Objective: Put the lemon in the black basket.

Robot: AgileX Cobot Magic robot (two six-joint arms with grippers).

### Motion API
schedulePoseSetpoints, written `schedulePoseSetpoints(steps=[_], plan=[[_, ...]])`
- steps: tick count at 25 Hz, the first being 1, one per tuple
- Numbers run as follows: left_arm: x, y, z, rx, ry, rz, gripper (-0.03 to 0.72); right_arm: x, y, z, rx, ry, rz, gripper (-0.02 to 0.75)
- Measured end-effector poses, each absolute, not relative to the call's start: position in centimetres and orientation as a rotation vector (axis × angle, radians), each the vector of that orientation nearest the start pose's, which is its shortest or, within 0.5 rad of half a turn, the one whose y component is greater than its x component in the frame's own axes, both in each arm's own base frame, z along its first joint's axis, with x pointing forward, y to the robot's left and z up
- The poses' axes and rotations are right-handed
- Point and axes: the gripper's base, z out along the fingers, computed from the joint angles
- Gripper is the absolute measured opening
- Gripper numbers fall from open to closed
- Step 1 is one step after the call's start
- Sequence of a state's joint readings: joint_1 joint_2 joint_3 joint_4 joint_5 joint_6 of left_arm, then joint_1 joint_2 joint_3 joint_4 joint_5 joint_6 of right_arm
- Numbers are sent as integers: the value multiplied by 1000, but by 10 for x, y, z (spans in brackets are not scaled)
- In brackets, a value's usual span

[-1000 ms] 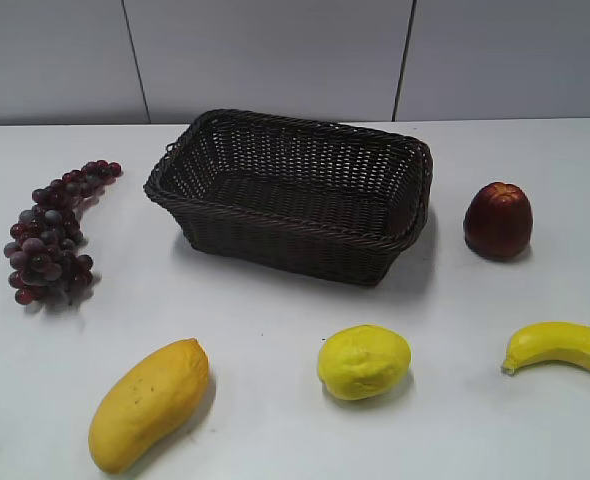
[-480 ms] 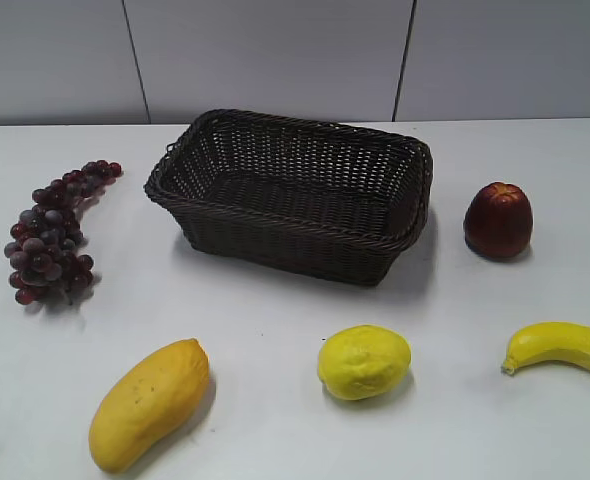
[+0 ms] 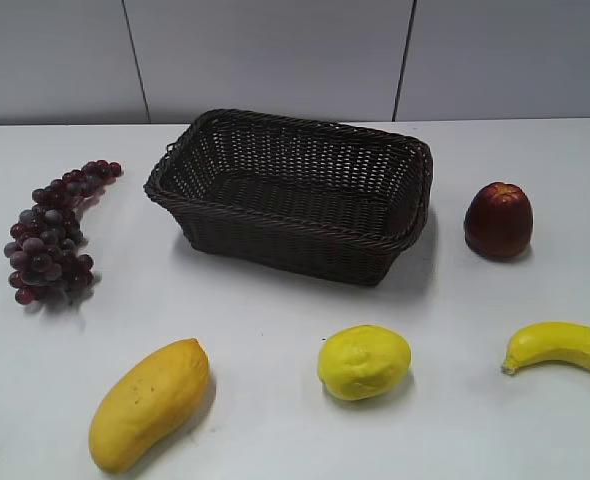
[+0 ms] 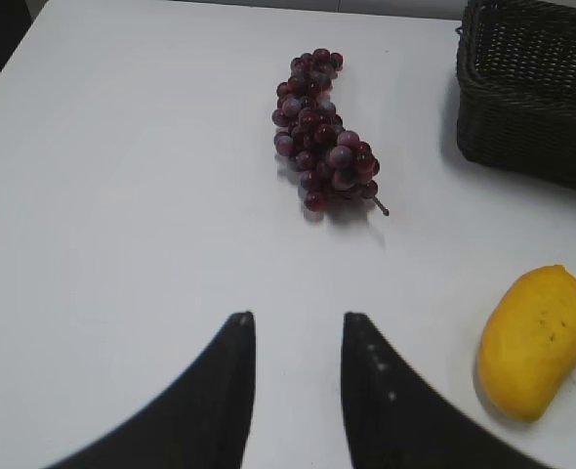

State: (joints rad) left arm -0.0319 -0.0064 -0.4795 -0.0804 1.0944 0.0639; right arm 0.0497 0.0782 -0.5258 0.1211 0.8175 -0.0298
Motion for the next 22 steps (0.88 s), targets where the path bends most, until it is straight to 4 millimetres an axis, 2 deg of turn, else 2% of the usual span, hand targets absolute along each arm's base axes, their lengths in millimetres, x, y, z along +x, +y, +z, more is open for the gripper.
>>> schedulePoseSetpoints(steps=[3, 7, 14, 18, 22], plan=[[-5, -6, 269, 105, 2088, -78, 237, 35, 9, 314, -36, 1797, 160, 585], [-5, -6, 269, 105, 2088, -78, 233, 69, 9, 313, -58, 1801, 118, 601], [-5, -6, 269, 105, 2088, -78, 233, 124, 15, 302, -140, 1969, 92, 605], [-5, -6, 269, 105, 2088, -78, 233, 155, 35, 303, -317, 2067, 140, 605], [-5, -6, 269, 105, 2087, -79, 233, 182, 71, 305, -605, 2164, 199, 605]])
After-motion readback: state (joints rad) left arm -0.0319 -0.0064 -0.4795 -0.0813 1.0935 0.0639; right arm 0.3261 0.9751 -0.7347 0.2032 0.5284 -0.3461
